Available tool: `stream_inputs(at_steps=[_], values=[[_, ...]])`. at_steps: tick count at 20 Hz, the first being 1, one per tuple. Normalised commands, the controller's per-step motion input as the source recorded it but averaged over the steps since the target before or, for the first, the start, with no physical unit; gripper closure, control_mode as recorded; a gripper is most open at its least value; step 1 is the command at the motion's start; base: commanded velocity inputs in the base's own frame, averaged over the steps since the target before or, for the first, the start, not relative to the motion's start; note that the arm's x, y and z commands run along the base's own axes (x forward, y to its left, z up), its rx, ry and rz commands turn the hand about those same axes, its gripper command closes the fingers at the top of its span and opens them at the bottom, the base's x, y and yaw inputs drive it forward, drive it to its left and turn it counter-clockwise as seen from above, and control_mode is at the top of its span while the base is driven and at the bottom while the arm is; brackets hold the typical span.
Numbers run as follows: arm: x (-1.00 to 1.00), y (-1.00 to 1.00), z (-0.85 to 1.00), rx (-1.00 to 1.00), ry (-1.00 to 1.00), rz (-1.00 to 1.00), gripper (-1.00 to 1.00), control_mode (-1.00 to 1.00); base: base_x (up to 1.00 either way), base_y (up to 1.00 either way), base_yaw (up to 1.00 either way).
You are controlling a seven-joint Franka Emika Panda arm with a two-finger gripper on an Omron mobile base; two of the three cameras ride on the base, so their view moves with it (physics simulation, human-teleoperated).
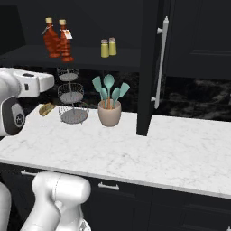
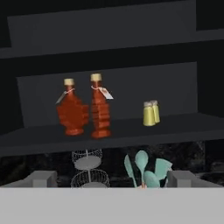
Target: Put the shaker and condiment bottle from the counter next to their counterparts in the cabinet.
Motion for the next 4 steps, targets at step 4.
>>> stream_inputs(at_steps=[4], values=[[-0.86,-0.33,-0.63,0.00,0.00,0.00,-1.00,-1.00,0.00,0.00,0.00]])
